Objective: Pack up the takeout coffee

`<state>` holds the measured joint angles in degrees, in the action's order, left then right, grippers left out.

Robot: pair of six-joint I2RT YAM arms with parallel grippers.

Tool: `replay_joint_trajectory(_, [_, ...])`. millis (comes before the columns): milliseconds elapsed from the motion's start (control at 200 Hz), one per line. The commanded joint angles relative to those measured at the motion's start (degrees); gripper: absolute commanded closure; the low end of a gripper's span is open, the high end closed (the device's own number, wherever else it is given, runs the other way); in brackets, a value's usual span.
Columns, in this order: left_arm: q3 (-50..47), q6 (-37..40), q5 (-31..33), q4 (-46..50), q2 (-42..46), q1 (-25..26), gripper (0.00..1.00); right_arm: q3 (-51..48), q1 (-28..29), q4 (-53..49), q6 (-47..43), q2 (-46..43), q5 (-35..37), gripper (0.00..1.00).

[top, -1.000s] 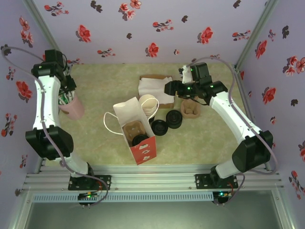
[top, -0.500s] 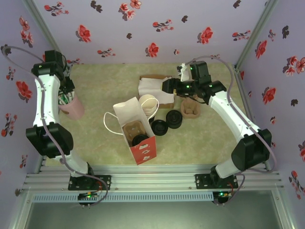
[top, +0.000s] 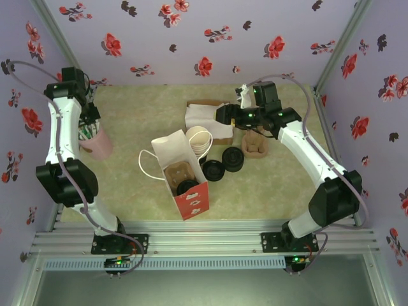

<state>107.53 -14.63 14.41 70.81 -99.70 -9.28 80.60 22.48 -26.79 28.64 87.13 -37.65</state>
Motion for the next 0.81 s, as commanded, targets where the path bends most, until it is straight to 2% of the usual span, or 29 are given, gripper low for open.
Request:
replay_joint_trajectory(0, [0.4,0.3,0.4,1.5,1.1,-0.6,0.89,0.0,-0.2,1.5,0.4,0.4,-1.2,0.32])
replay_joint_trajectory(245, [1.8,0.5,0.2,2.8,2.4,-0.5,1.0,0.2,0.0,1.6,0.5,0.5,-1.3,0.32])
replay_joint_trajectory(670, [10.6,0.9,-0.1,8.7,4.4,0.1,1.0,1.9,1.3,-0.7,-0.5,-0.4,0.3,0.32])
replay_joint_trajectory(800, [12.4,0.7,-2.0,9.0,5.6,0.1,1.0,3.1,2.1,-1.4,-0.3,-1.0,1.2,0.27])
